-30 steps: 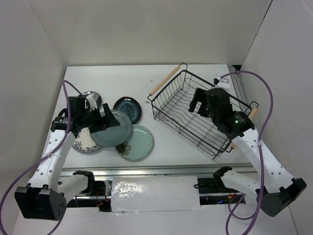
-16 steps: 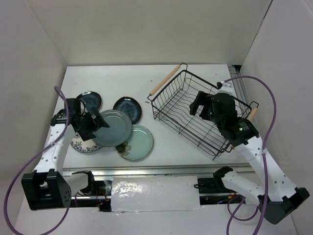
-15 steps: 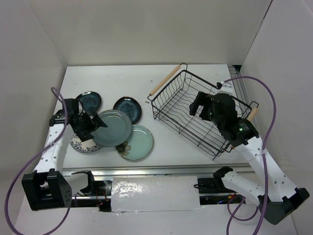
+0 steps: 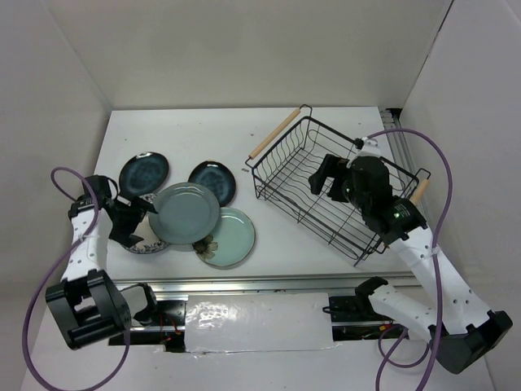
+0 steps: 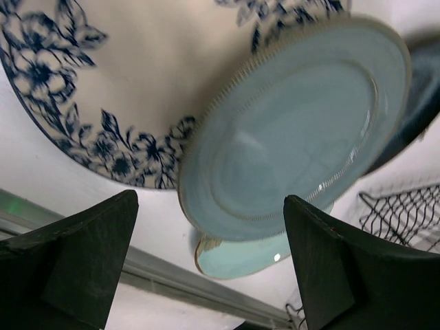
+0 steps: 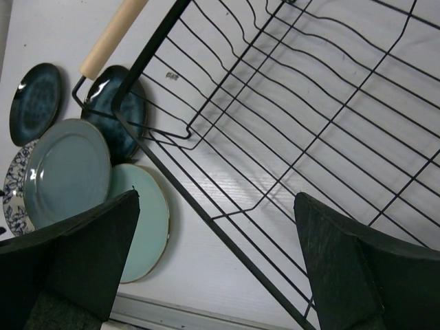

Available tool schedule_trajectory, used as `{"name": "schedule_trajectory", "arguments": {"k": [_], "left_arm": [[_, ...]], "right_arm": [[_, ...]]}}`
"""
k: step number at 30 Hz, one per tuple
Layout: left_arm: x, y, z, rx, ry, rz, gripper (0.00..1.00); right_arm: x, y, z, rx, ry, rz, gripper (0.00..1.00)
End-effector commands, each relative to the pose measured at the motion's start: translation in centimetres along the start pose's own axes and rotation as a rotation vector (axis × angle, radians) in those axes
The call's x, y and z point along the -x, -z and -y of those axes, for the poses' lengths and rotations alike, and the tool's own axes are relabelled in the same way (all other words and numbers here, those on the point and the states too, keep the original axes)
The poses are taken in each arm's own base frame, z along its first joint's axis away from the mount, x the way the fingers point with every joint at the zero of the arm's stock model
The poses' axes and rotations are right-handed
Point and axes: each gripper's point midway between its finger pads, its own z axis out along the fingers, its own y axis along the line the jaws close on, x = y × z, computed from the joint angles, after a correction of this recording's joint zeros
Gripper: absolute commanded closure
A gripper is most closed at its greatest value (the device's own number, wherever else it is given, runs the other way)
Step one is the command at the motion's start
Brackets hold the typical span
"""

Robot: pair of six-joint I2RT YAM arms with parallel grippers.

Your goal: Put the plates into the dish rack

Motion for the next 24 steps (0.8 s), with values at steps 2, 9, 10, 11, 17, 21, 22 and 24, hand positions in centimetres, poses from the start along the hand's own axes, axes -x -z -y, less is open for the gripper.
{"name": "schedule_trajectory", "arguments": {"k": [2,9,10,11,17,21,22,24], "left_arm": [[1.0,-2.2,-1.0,0.011,0.087,-0.025,0.01],[2.4,-4.1,-0.6,-0.105,0.125,0.000,0.01],[2.4,-4.4,-0.5,-0.120,0.119,-0.001,0.01],[2.3,-4.6,-0.2,-0.142,0.104,-0.007,0.01],[1.3,-5.0,1.8,-0.308,0.002,-0.054,0.01],[0.8,-5.4,0.9,-0.330,-0.007,-0.002,0.01],[1.1,-5.0,1.5,-0.370,-0.027,0.023,0.01],[0.5,-5.3,1.2,-0.379,-0.025,0.018,0.05]], "right_arm": [[0.3,0.1,-0.4,0.033,-0.010,0.022,0.00],[-0.1,1.2,-0.2,0.078,-0.025,0.035,0.00],[-0.1,1.2,-0.4,0.088,-0.029,0.035,0.00],[-0.2,1.3,-0.5,0.096,-0.032,0.032,0.00],[-0.6,0.9,-0.7,0.106,-0.042,0.005,0.00],[-0.2,1.4,-1.0,0.116,-0.043,0.005,0.00],[-0.1,1.6,-1.1,0.119,-0.043,0.008,0.00],[-0.2,1.7,-1.0,0.123,-0.045,0.015,0.00]]}}
